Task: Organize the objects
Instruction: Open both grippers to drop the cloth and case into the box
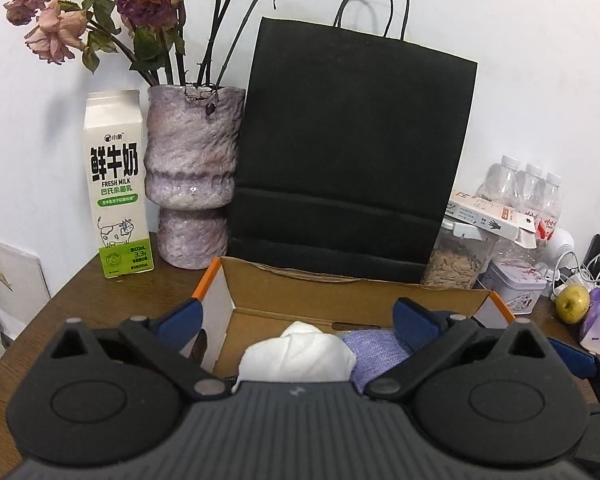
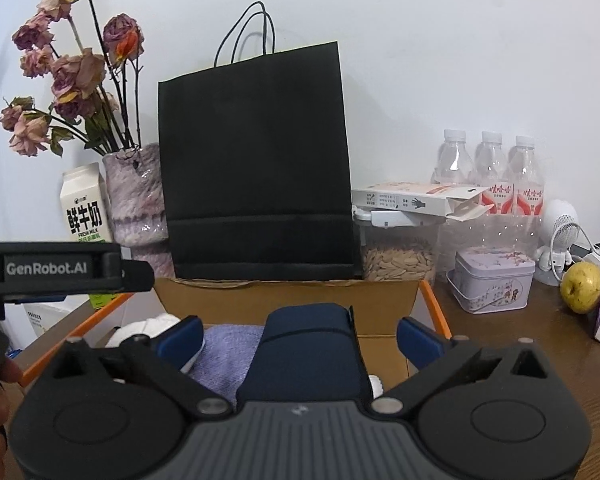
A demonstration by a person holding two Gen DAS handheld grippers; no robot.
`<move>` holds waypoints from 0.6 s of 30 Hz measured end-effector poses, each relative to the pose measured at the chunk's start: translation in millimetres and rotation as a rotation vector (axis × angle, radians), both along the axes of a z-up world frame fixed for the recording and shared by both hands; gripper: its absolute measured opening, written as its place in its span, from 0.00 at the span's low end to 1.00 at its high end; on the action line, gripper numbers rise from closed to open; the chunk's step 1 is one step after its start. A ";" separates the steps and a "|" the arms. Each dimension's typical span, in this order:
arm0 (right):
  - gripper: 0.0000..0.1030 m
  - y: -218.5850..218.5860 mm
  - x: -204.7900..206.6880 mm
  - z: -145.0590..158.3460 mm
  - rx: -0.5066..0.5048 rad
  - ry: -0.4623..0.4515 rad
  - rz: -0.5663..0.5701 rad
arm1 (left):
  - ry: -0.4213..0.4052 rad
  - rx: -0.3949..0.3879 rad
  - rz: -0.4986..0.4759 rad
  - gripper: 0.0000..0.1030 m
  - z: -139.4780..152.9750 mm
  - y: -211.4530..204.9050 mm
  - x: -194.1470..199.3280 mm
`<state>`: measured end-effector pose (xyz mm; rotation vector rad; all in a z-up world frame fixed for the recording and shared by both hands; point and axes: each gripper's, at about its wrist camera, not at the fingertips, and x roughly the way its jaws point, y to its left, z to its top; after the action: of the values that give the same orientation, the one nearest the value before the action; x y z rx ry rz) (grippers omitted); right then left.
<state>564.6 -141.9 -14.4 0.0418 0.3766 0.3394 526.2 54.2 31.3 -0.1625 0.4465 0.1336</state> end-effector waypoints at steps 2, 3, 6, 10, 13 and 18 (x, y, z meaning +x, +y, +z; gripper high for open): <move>1.00 -0.5 -0.4 0.2 0.003 0.002 0.000 | 0.002 -0.002 0.001 1.00 -0.2 0.0 -0.1; 1.00 -0.9 -0.8 0.2 0.003 0.003 -0.002 | 0.003 -0.003 -0.001 1.00 -0.1 0.1 -0.4; 1.00 -2.9 -3.5 -0.1 0.004 0.005 -0.006 | 0.003 -0.008 -0.008 1.00 0.3 -0.4 -2.5; 1.00 -6.3 -7.7 1.1 0.015 0.005 -0.002 | -0.003 0.001 -0.018 1.00 2.3 -4.2 -8.9; 1.00 -7.9 -11.8 2.1 0.014 0.003 -0.001 | -0.013 0.008 -0.035 1.00 4.5 -7.7 -16.2; 1.00 -12.7 -23.4 5.0 0.017 -0.011 0.001 | -0.038 0.000 -0.039 1.00 8.4 -7.1 -31.4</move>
<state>541.2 -154.6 -9.3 0.0560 0.3628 0.3442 494.8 47.1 39.6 -0.1558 0.4115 0.0916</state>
